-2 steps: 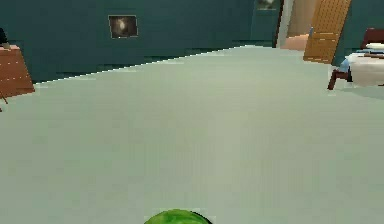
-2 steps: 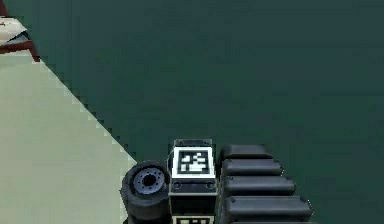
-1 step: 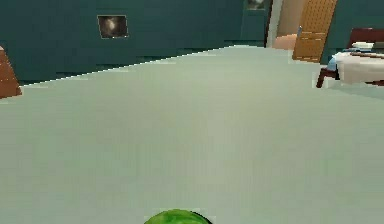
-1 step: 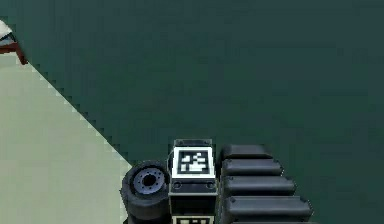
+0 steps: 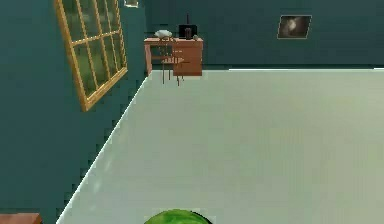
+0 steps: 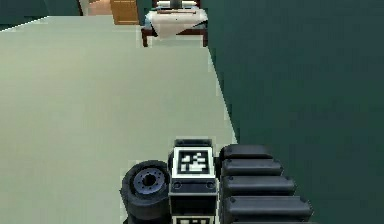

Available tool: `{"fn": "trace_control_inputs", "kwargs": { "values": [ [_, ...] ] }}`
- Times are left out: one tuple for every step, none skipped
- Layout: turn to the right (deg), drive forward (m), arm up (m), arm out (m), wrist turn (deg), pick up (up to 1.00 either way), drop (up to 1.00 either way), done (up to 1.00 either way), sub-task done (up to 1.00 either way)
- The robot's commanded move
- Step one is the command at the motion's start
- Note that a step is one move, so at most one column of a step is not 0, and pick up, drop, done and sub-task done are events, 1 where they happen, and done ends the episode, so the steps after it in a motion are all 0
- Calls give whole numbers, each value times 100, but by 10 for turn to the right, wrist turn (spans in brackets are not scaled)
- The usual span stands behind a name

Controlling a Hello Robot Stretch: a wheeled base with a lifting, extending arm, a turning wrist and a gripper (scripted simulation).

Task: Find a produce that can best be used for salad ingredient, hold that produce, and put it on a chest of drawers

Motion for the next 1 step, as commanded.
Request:
{"fn": "trace_control_inputs", "kwargs": {
  "values": [
    [-270, 0, 0, 0, 0, 0, 0, 0, 0]
  ]
}}
